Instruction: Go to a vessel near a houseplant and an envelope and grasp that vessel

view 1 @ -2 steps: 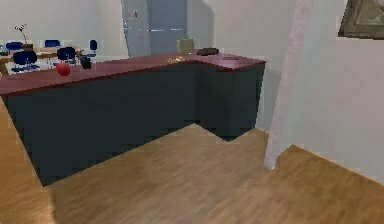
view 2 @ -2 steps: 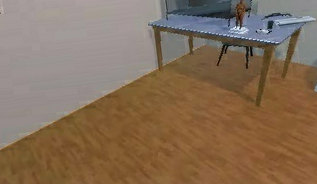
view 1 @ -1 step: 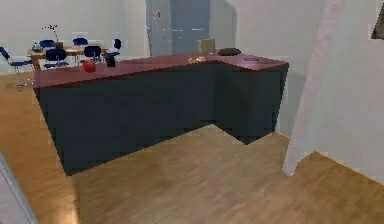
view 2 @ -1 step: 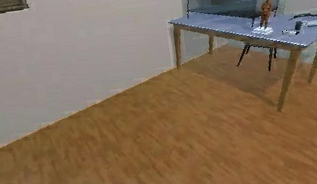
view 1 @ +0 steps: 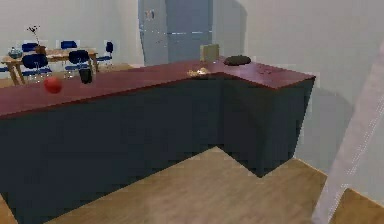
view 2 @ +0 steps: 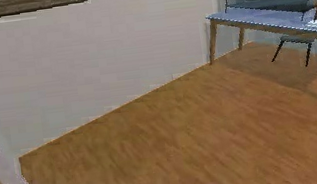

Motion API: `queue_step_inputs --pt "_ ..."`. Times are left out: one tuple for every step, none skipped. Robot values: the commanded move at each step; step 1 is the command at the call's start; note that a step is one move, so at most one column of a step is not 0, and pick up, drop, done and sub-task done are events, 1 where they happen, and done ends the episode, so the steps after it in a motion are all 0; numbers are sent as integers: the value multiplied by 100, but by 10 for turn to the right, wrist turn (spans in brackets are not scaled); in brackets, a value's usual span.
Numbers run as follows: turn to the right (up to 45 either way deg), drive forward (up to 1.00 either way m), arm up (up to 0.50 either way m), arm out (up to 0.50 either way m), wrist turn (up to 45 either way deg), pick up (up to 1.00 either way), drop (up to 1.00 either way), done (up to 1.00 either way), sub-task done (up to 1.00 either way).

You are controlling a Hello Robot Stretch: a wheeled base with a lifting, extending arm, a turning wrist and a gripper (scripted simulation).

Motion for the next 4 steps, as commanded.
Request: queue_step_inputs --pt "-450 0 0 0 0 0 0 0 0" --pt "-30 0 0 0 0 0 0 0 0" --pt "450 0 0 0 0 0 0 0 0" --pt "450 0 0 0 0 0 0 0 0"
